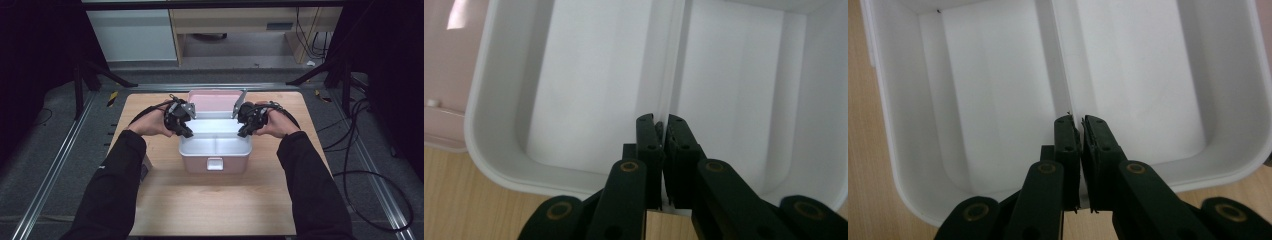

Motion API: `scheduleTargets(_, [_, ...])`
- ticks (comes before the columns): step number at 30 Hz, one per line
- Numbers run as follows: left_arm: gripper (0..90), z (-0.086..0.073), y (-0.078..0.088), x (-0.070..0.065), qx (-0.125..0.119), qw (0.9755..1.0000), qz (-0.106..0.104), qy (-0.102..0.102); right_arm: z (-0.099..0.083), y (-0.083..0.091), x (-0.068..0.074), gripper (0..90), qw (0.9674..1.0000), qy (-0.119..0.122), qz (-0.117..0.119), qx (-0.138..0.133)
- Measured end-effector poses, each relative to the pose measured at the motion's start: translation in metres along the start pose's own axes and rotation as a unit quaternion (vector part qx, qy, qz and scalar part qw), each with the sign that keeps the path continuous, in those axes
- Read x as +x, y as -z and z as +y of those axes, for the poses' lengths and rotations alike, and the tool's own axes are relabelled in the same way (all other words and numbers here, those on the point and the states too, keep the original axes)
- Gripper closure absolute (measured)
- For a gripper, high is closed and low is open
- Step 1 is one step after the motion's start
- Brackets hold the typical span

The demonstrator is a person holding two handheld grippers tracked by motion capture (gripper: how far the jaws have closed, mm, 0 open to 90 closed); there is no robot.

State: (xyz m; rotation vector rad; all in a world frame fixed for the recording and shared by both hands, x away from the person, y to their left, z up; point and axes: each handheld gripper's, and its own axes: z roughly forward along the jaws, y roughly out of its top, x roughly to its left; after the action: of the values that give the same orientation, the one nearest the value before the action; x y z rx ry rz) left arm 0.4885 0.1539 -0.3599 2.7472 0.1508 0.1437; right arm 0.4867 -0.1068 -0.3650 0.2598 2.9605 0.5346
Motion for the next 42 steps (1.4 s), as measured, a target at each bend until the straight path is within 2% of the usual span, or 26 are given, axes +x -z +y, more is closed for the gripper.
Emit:
scheduleTargets(3, [86.7, 0.003, 0.015, -0.006, -0.015, 0.9999, 0.003, -0.005, 0.0, 0.013, 0.002, 85.5, 0.9999, 0.002, -0.001, -0.014])
scheduleTargets(8, [87.2, 0.011, 0.038, -0.021, -0.009, 0.9997, 0.004, -0.02, 0.005, 0.036, 0.016, 85.9, 0.9998, 0.009, -0.006, -0.019])
scheduleTargets(10, [87.2, 0.012, 0.044, -0.028, -0.01, 0.9998, -0.001, -0.019, 0.006, 0.045, 0.024, 86.1, 0.9997, 0.011, -0.002, -0.021])
scheduleTargets(15, [87.4, 0.012, 0.052, -0.045, -0.004, 0.9993, -0.001, -0.036, 0.008, 0.055, 0.046, 86.9, 0.9998, 0.015, 0.002, -0.015])
scheduleTargets(22, [87.2, 0.007, 0.06, -0.072, 0.0, 0.9994, 0.0, -0.035, 0.013, 0.062, 0.074, 87.6, 0.9997, 0.025, -0.002, -0.003])
scheduleTargets(25, [87.6, 0.005, 0.059, -0.086, -0.001, 0.9993, -0.005, -0.036, 0.011, 0.062, 0.085, 87.5, 0.9996, 0.027, 0.004, -0.011])
scheduleTargets(27, [88.2, 0.003, 0.058, -0.095, 0.008, 0.9991, -0.005, -0.041, 0.01, 0.061, 0.094, 87.3, 0.9995, 0.031, 0.006, -0.005])
scheduleTargets(34, [88.5, -0.002, 0.052, -0.125, 0.026, 0.9984, -0.015, -0.047, 0.002, 0.052, 0.12, 87.5, 0.9991, 0.031, 0.022, -0.015])
scheduleTargets(42, [88.2, -0.014, 0.035, -0.151, 0.03, 0.9985, -0.03, -0.033, -0.009, 0.036, 0.15, 88.1, 0.9985, 0.032, 0.037, -0.022])
